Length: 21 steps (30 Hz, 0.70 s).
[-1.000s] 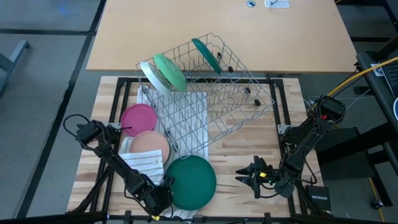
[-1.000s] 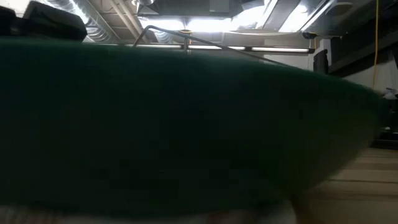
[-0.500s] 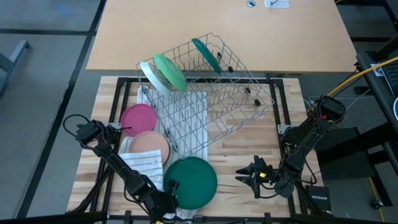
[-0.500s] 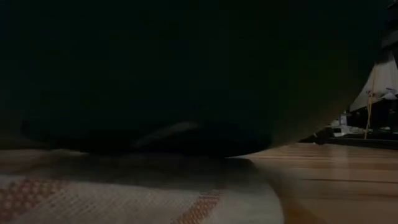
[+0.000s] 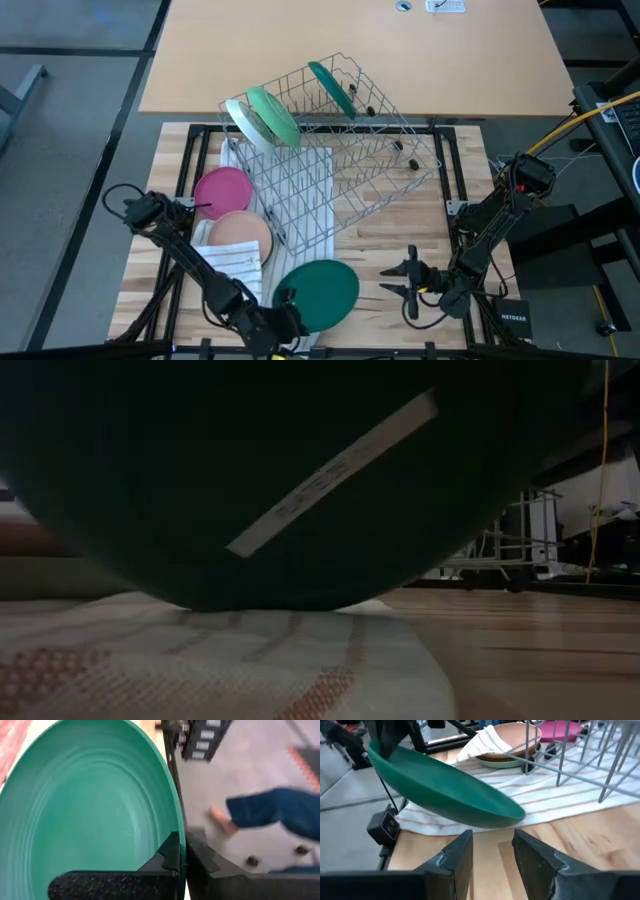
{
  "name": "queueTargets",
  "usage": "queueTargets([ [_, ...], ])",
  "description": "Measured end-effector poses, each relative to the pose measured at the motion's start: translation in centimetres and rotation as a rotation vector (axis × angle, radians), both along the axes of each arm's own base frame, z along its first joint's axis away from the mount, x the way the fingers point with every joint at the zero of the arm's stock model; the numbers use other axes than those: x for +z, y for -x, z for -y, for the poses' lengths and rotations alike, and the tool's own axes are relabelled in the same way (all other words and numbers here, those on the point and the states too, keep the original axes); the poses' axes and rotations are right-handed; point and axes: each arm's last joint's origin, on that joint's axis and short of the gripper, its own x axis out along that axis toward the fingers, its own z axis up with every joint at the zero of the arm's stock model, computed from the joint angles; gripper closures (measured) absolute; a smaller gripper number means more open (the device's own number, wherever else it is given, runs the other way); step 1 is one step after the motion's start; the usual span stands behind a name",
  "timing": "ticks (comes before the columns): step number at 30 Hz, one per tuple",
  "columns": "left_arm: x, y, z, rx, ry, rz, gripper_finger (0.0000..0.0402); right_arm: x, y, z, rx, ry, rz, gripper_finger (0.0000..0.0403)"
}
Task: Sort dishes
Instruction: Put the dark green plate in the dish rack
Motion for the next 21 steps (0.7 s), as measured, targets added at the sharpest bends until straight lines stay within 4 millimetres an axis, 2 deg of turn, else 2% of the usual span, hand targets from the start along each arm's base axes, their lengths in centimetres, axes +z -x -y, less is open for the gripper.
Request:
queueTargets([
  [13,1.8,-2.4,-1.2,0.116,0.239,0.138,0.0401,-0.9,0.5,0.8,0.031,0.212,-0.089,0.0258],
  [21,2.5,-3.5,-2.4,0.255,0.345,0.206,0.0401,1.0,1.4,2.3,0.075,0.331,-0.104,0.0258],
])
